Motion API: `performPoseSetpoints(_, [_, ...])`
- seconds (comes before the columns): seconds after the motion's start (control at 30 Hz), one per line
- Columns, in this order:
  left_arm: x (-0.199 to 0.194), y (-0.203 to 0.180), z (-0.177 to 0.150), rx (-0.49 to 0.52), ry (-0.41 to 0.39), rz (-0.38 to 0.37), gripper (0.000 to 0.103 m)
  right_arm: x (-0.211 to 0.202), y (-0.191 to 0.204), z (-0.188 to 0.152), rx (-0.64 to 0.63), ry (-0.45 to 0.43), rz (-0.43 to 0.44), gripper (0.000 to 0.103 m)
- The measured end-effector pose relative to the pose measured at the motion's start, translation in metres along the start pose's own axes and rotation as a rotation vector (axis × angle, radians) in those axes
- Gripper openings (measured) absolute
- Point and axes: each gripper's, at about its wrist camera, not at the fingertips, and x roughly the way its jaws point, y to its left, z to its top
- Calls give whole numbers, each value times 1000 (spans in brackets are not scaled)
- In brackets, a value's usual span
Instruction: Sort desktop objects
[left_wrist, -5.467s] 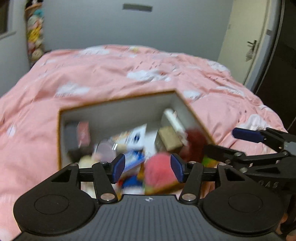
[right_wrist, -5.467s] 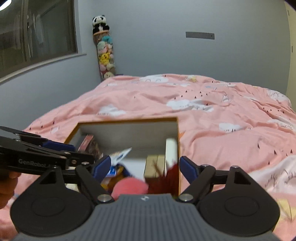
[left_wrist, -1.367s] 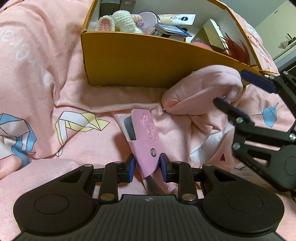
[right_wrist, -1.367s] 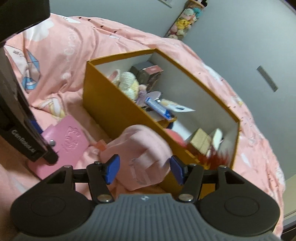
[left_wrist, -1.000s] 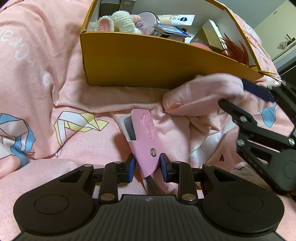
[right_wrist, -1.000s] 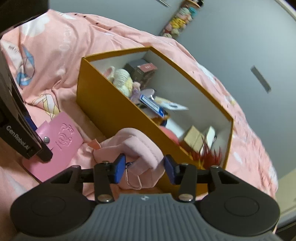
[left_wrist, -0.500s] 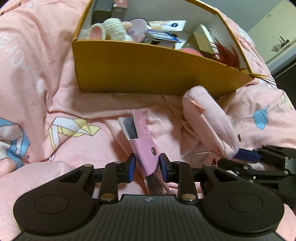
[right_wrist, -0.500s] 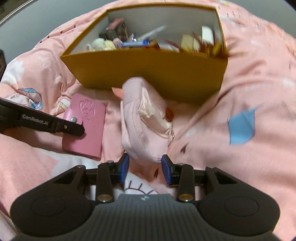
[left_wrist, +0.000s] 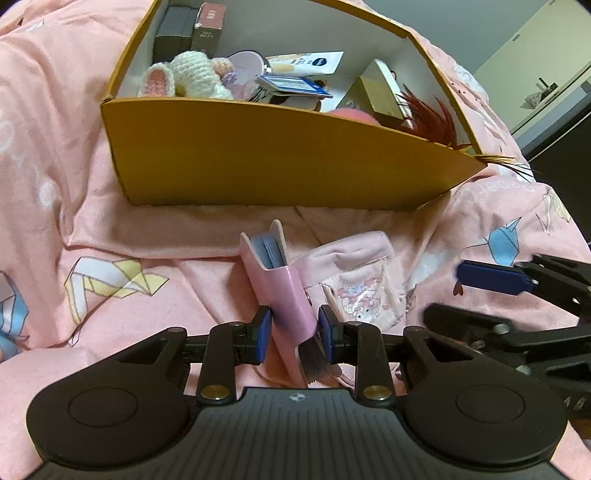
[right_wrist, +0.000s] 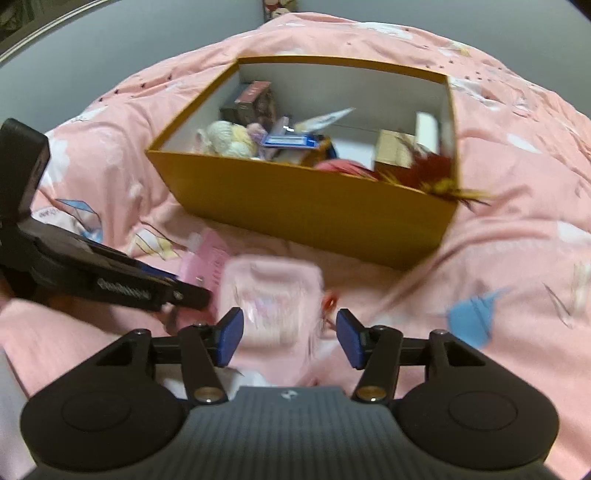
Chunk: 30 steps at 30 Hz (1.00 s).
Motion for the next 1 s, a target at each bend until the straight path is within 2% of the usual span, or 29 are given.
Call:
performPoseSetpoints(0.2, [0, 6, 0, -35, 11, -6, 31, 30, 18, 7, -74, 51, 57, 58])
performPoseSetpoints(0.33, [-1, 10, 0, -38, 33, 78, 28, 43, 21, 4, -61, 107, 100, 58])
performPoseSetpoints(0.4, [0, 16, -1, -59, 44, 77, 28, 48, 24, 2, -69, 123, 109, 58])
performPoseSetpoints(0.6, [0, 18, -2, -55, 42, 71, 28, 71, 37, -1, -126, 167, 52, 58])
performPoseSetpoints(0.63, [0, 18, -1, -55, 42, 70, 28, 72, 39, -2, -134, 164, 37, 54])
performPoseSetpoints(0.67, [0, 18, -1, -57, 42, 69, 28, 71, 39, -2, -142, 160, 18, 41])
performPoseSetpoints(0.73, [0, 18, -2, -58, 41, 65, 28, 68, 37, -3, -131, 153, 28, 26])
performPoseSetpoints(0.77, [0, 18, -2, -59, 40, 63, 28, 66, 36, -3, -120, 145, 36, 20])
performPoseSetpoints(0.83, [0, 19, -2, -60, 39, 57, 28, 60, 32, -2, -98, 126, 41, 15])
performPoseSetpoints(0.87, [0, 19, -2, -62, 39, 55, 28, 57, 30, -1, -82, 115, 36, 2])
performPoseSetpoints(1.0, [0, 20, -2, -64, 41, 52, 28, 44, 23, 3, -45, 78, 33, 1])
